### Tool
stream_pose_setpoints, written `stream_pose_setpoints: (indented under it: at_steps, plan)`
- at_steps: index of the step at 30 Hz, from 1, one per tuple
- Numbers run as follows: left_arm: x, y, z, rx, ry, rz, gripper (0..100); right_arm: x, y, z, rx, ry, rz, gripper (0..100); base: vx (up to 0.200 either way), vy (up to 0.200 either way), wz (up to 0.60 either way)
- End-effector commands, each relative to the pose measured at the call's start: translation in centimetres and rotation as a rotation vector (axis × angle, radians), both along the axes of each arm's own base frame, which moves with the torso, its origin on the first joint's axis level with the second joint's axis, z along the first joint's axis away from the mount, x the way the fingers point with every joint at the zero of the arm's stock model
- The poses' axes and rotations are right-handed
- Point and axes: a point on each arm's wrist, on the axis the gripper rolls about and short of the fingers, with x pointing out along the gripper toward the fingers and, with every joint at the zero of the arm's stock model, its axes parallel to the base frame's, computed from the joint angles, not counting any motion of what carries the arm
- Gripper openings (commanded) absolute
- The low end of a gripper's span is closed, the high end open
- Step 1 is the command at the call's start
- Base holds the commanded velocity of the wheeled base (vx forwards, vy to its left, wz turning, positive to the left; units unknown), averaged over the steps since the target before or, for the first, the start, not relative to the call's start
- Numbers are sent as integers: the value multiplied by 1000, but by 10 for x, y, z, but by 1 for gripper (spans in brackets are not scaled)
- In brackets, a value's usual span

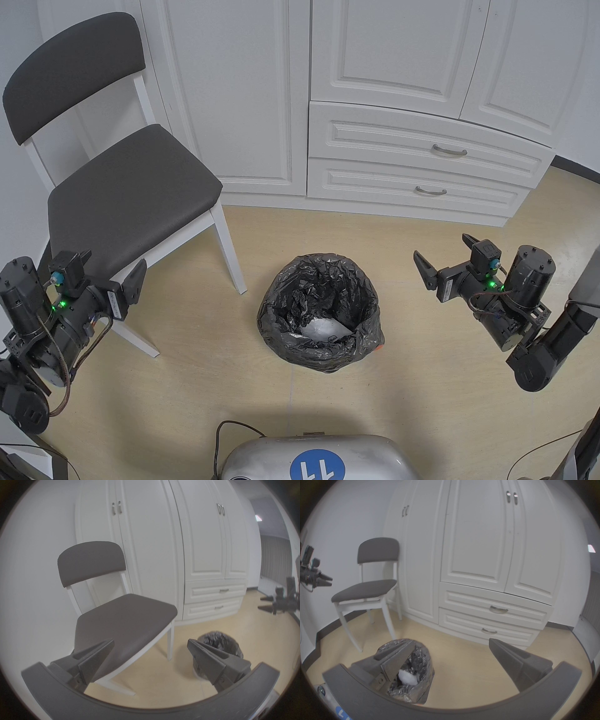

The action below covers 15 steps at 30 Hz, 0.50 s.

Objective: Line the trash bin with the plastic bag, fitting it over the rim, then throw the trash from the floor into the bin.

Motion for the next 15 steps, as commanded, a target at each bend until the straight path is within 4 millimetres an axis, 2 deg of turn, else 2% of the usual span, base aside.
stream_pose_setpoints:
  at_steps: [1, 4, 7, 9, 11, 12, 15]
  plan:
    - [44, -3, -41, -87, 24, 30, 100, 39, -4, -40, 75, 59, -76, 100, 0, 0, 0]
    - [59, -2, -50, -92, 26, 52, 100, 56, 0, -39, 190, 33, -71, 100, 0, 0, 0]
    - [65, -3, -49, -117, 15, 51, 100, 66, 3, -38, 276, 21, -59, 100, 0, 0, 0]
    - [73, -5, -48, -174, -1, 47, 100, 79, 8, -45, 376, 23, -48, 100, 0, 0, 0]
    - [73, -5, -48, -174, -1, 47, 100, 79, 8, -45, 376, 23, -48, 100, 0, 0, 0]
    - [83, -7, -49, -197, -11, 47, 100, 99, 10, -62, 451, 33, -49, 100, 0, 0, 0]
    - [89, -9, -52, -215, -10, 42, 100, 115, 5, -77, 469, 31, -78, 100, 0, 0, 0]
